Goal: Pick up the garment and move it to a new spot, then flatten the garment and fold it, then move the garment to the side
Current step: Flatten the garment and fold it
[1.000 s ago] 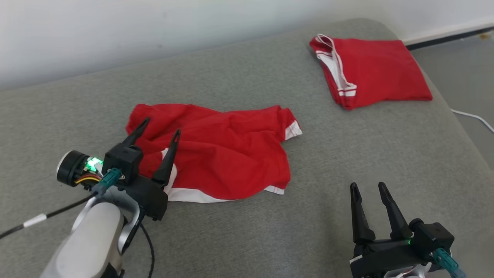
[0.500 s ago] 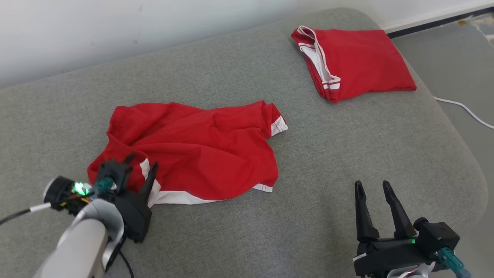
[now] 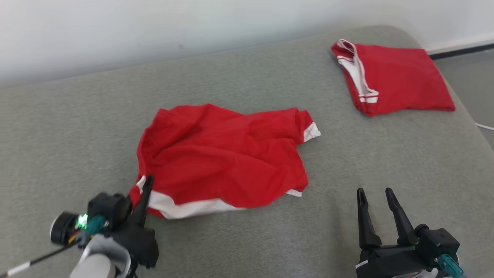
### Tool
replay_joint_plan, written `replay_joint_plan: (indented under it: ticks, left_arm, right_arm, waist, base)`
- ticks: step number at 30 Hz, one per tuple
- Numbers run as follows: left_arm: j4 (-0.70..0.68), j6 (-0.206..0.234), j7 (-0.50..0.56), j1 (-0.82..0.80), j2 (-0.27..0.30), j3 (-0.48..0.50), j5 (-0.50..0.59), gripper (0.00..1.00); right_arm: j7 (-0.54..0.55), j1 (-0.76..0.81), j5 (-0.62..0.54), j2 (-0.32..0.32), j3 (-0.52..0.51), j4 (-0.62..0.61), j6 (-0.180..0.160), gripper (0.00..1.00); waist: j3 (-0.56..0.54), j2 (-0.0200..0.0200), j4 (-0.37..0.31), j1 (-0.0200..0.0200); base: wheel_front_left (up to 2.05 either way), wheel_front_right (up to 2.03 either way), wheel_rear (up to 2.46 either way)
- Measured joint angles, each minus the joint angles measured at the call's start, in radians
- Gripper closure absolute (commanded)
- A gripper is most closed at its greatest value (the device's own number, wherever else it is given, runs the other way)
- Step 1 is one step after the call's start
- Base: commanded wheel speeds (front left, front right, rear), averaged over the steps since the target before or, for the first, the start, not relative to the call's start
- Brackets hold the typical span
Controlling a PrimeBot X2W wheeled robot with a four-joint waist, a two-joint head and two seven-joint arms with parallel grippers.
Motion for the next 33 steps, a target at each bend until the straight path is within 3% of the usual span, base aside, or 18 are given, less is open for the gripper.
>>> replay_joint_plan:
  ticks: [8, 9, 10, 11, 12, 19, 33]
  left_arm:
    - [-0.034, 0.044, -0.088, 0.206, -0.035, 0.042, -0.066, 1.00]
    - [-0.031, 0.045, -0.093, 0.225, -0.044, 0.043, -0.071, 0.67]
    - [-0.028, 0.045, -0.100, 0.242, -0.053, 0.044, -0.072, 0.67]
    - [-0.024, 0.047, -0.104, 0.256, -0.062, 0.045, -0.073, 0.26]
    - [-0.019, 0.048, -0.106, 0.267, -0.070, 0.044, -0.073, 0.00]
    - [-0.040, 0.053, -0.114, 0.301, -0.113, 0.095, -0.051, 0.00]
    - [-0.257, 0.049, -0.116, 0.402, -0.161, 0.335, 0.122, 0.00]
  right_arm:
    - [0.000, 0.006, -0.019, 0.001, -0.001, 0.005, 0.000, 0.00]
    - [0.000, 0.007, -0.020, 0.000, -0.001, 0.006, 0.000, 0.00]
    - [0.000, 0.009, -0.023, 0.000, -0.003, 0.008, 0.000, 0.00]
    - [0.000, 0.011, -0.026, 0.000, -0.005, 0.009, 0.000, 0.00]
    - [0.000, 0.013, -0.026, 0.000, -0.004, 0.011, 0.000, 0.00]
    - [0.000, 0.024, -0.034, 0.000, -0.007, 0.015, 0.000, 0.00]
    - [0.000, 0.056, -0.044, 0.000, -0.011, 0.037, 0.000, 0.00]
  waist:
    - [-0.022, -0.0001, 0.088, 0.0000]
    - [-0.025, 0.0000, 0.097, 0.0000]
    - [-0.027, 0.0000, 0.106, 0.0000]
    - [-0.030, 0.0000, 0.113, -0.0001]
    - [-0.033, 0.0000, 0.121, 0.0000]
    - [-0.057, -0.0001, 0.152, -0.0001]
    - [-0.115, -0.0001, 0.198, -0.0001]
  base:
    - [0.00, 0.00, 0.00]
    - [0.00, 0.00, 0.00]
    - [0.00, 0.00, 0.00]
    - [0.00, 0.00, 0.00]
    - [0.00, 0.00, 0.00]
    - [0.00, 0.00, 0.00]
    - [0.00, 0.00, 0.00]
